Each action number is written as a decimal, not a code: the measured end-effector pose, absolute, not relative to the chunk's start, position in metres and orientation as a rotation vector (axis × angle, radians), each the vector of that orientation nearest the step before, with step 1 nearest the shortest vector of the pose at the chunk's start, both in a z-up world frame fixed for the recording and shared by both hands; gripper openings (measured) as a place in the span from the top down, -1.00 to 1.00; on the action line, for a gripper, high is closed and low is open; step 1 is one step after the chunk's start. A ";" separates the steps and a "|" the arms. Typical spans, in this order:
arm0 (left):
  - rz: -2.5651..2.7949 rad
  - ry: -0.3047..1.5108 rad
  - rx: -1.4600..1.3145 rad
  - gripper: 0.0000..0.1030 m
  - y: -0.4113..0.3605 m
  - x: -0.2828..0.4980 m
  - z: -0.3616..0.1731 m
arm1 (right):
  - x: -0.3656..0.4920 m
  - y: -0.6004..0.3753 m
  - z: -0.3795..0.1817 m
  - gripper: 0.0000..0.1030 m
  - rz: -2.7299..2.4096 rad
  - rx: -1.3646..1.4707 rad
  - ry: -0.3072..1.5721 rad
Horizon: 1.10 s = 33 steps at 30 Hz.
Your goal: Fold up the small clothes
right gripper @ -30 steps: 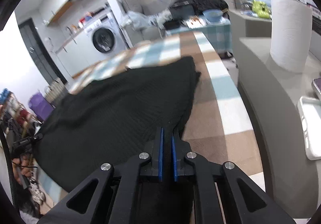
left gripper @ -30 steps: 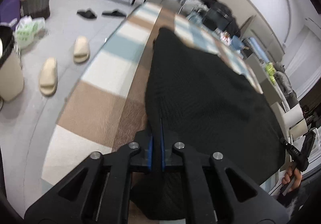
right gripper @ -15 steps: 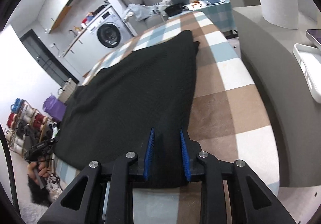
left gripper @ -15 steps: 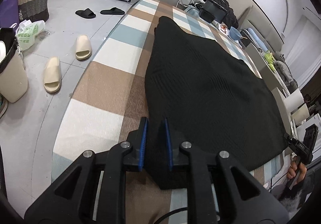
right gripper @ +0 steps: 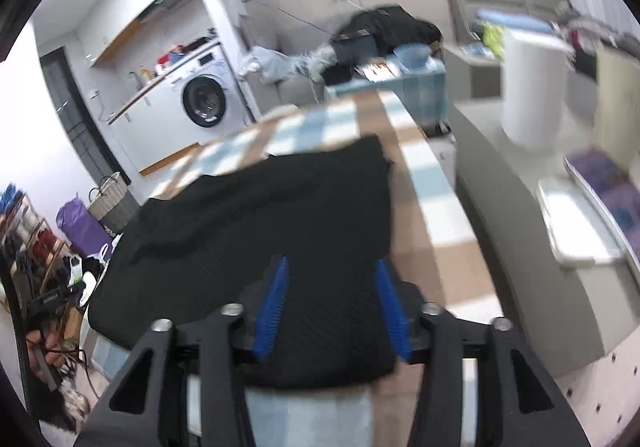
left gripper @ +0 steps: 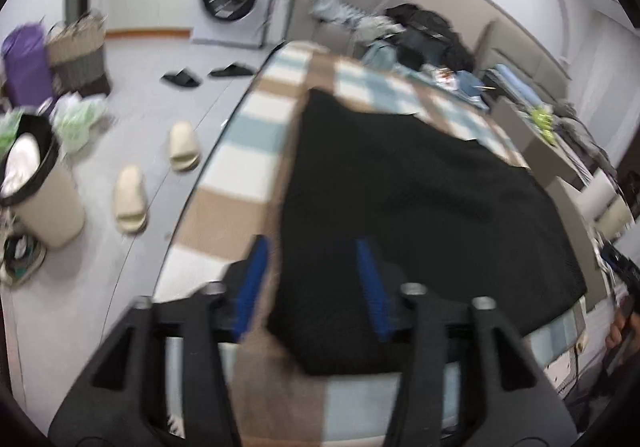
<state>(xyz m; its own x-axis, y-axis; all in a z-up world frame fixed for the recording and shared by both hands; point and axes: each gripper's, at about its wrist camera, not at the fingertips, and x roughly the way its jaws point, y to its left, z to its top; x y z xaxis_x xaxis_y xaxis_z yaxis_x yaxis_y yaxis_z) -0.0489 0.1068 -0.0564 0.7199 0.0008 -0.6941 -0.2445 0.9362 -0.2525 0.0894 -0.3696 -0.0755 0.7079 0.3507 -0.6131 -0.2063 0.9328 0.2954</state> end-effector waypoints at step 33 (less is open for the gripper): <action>0.102 0.849 -0.367 -0.43 0.057 -0.092 -0.101 | 0.122 -0.238 -0.143 -0.70 0.531 0.178 0.969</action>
